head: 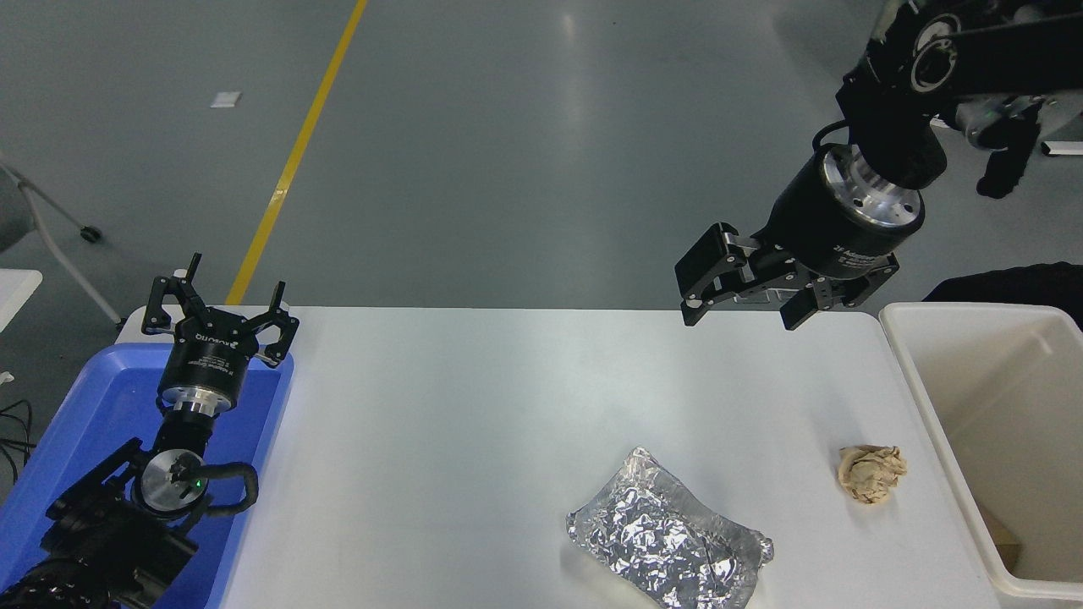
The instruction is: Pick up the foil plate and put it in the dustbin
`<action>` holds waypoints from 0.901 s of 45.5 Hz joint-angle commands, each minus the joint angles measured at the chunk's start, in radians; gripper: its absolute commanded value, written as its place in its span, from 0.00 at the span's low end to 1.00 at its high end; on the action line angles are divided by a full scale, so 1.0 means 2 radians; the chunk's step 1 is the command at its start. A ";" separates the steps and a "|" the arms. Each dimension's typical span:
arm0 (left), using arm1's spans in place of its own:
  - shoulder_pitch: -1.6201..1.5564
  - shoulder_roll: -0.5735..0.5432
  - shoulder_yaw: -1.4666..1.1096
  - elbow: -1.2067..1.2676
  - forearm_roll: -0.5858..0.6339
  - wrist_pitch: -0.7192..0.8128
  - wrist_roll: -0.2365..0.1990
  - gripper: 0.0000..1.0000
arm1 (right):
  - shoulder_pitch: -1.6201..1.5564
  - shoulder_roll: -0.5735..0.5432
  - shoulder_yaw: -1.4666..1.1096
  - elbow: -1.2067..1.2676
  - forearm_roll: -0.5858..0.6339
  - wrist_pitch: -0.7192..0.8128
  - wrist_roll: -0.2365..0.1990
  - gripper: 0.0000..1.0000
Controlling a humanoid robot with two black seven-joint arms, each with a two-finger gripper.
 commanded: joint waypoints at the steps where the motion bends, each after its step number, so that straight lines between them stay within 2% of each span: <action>1: 0.001 -0.001 0.000 -0.001 0.000 -0.001 -0.002 1.00 | 0.008 0.008 -0.001 0.004 0.002 0.001 -0.001 1.00; 20: 0.001 0.000 0.000 0.000 0.000 0.000 -0.002 1.00 | -0.040 0.011 0.002 -0.002 -0.005 0.001 0.000 1.00; 26: 0.001 0.000 0.000 0.000 0.000 0.000 -0.002 1.00 | -0.067 0.005 -0.001 -0.005 -0.029 0.001 0.000 1.00; 41: 0.001 0.000 -0.001 0.000 0.000 0.000 -0.002 1.00 | -0.179 -0.116 -0.004 -0.006 -0.080 0.001 -0.001 1.00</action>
